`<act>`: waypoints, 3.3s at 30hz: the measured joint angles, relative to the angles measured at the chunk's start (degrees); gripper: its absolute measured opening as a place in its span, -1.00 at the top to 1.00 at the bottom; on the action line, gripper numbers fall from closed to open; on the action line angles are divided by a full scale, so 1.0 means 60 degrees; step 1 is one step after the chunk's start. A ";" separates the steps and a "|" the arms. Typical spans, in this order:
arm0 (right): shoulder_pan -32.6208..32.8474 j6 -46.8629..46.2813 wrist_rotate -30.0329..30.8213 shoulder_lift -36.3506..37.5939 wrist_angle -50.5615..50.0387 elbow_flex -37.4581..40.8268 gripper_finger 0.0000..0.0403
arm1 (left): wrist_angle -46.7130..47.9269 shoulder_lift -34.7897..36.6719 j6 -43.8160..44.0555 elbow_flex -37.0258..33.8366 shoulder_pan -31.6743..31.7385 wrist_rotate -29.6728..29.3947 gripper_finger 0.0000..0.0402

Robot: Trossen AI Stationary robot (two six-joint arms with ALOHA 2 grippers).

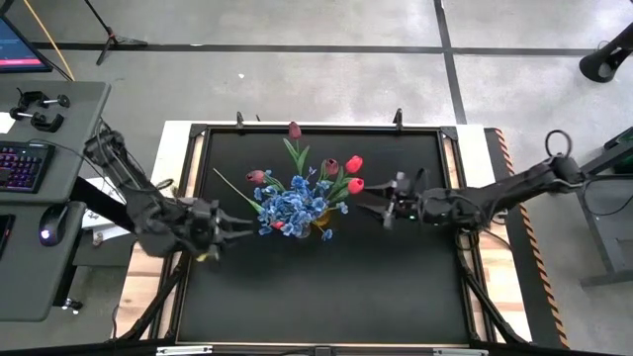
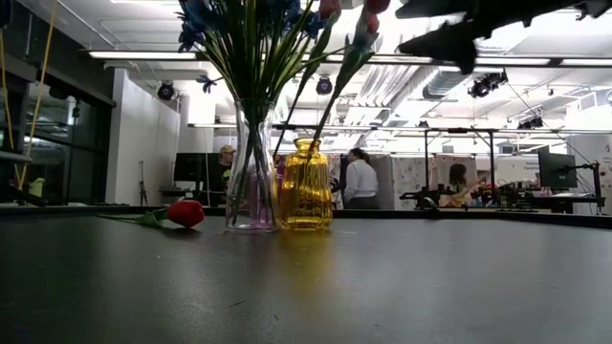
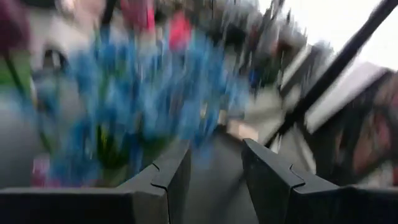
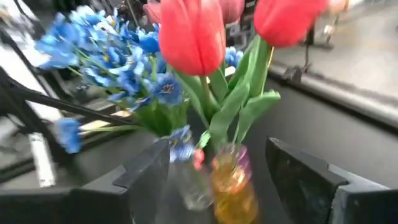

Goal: Sort flowers into vase by color
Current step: Put the red flower into the yellow vase

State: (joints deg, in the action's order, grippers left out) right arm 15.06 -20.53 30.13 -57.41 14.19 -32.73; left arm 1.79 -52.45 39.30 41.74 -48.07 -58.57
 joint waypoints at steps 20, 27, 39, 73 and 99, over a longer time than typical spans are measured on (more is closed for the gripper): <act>0.1458 -0.2617 0.0714 0.0728 -0.0216 0.0002 -0.26 | 0.7380 -0.2605 -0.7026 -0.0113 0.6312 0.7561 0.35; 0.1499 -0.2815 0.0696 -0.0054 0.0519 0.0004 -0.26 | 0.7342 -0.3113 -0.7409 -0.0124 0.7919 0.7936 0.35; 0.1499 -0.3084 0.0674 -0.0238 0.0642 0.0004 -0.26 | 0.7308 -0.3590 -0.7336 -0.0119 0.8336 0.8637 0.35; 0.1496 -0.3276 0.0493 -0.0240 0.0617 0.0004 -0.26 | 0.8582 -0.2946 -0.0319 -0.0357 0.7872 1.0430 0.35; 0.1497 -0.3330 0.0149 -0.0239 0.0603 0.0004 -0.26 | 1.0980 -0.0979 0.0245 0.2355 0.7256 1.0507 0.35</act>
State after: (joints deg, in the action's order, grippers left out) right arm 24.04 -40.51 31.03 -58.84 17.80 -32.71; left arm 67.67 -58.32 40.77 55.87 -4.54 4.47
